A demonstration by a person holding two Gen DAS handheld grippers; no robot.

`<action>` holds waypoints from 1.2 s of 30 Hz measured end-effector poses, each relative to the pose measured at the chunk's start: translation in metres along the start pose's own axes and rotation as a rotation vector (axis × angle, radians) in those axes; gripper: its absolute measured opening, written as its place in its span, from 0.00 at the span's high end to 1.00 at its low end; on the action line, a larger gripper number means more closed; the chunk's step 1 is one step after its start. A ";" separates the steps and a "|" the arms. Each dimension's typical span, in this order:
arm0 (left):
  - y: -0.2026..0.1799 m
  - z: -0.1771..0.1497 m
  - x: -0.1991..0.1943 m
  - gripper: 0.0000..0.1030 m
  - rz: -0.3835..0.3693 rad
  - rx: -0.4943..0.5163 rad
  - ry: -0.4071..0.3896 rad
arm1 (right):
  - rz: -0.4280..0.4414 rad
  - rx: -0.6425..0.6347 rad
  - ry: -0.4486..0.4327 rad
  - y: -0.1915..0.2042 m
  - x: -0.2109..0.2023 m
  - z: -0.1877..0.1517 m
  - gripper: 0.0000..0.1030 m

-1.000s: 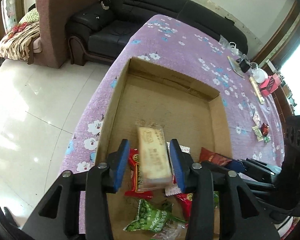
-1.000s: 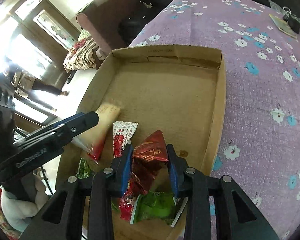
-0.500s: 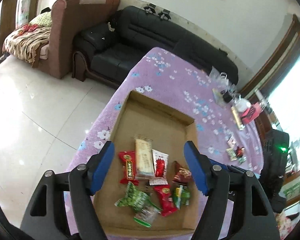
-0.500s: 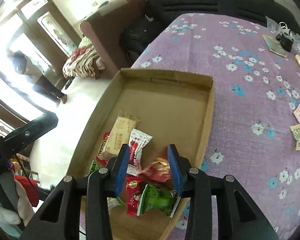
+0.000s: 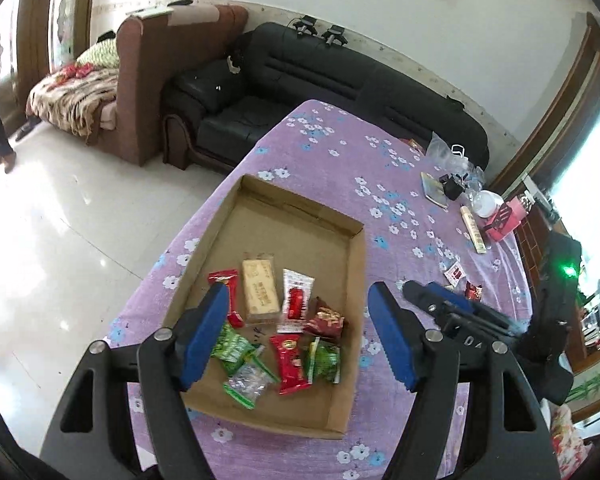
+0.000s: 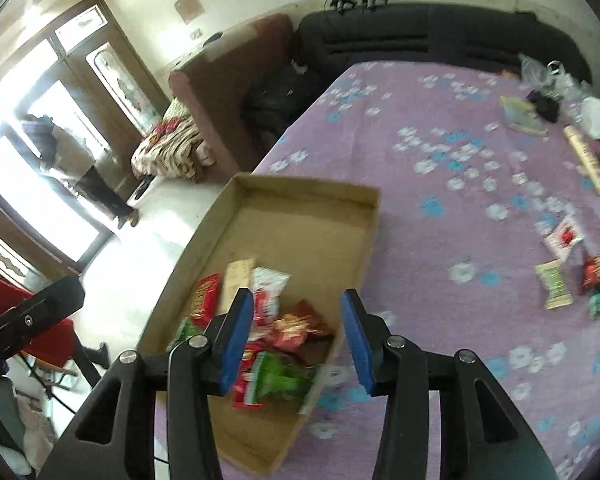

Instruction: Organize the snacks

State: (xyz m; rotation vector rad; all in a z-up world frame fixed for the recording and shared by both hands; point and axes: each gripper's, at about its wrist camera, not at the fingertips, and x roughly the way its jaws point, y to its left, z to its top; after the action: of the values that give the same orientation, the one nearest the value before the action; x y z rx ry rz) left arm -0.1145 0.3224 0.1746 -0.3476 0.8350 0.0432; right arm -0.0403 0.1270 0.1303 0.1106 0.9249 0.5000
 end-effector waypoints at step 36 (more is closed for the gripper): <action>-0.116 -0.054 0.074 0.29 -0.126 0.009 0.152 | -0.136 0.350 0.238 -0.294 0.054 0.060 0.56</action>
State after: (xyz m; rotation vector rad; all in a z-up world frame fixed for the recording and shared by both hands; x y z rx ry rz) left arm -0.0836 0.1885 0.1205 -0.3982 0.9612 -0.1056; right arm 0.1412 -0.0995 0.0378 0.3082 1.2393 0.2233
